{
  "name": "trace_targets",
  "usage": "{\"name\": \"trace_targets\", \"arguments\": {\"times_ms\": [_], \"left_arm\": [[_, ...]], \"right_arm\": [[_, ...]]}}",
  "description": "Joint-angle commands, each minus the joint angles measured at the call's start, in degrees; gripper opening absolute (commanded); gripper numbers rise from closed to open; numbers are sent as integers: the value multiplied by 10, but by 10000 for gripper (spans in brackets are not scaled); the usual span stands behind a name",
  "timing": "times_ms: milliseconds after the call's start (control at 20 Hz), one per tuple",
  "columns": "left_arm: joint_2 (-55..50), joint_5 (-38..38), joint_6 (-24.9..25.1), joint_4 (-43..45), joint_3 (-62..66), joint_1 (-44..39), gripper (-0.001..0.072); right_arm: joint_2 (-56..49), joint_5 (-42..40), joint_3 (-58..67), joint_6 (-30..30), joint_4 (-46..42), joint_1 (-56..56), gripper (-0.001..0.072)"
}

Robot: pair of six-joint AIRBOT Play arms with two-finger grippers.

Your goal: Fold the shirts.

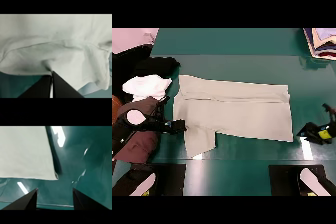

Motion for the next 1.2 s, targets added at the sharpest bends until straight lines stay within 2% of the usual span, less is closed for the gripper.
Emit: {"name": "trace_targets", "arguments": {"times_ms": [0,400,450,500,550,600,800,950,1050,1150], "left_arm": [[0,-5,3,0,4,0,29],[0,-5,4,1,4,0,29],[0,-5,4,2,4,0,28],[0,-8,4,5,5,0,27],[0,-20,3,17,10,0,27],[0,-42,3,29,17,0,27],[56,-135,-2,54,24,-1,26],[160,-209,-56,53,39,0,26],[192,-245,-64,52,68,0,26],[179,-225,-59,59,105,0,26]], "right_arm": [[-1,-58,-80,-3,26,4,448],[0,-131,-88,20,48,81,424],[0,-134,-87,19,48,93,296],[0,-134,-85,19,47,104,123],[0,-132,-79,19,44,115,53],[1,-120,-68,18,36,124,14],[72,7,-8,19,-40,139,14],[154,96,17,22,-95,139,14],[189,93,38,36,-98,138,13],[177,81,71,37,-88,138,13]]}}
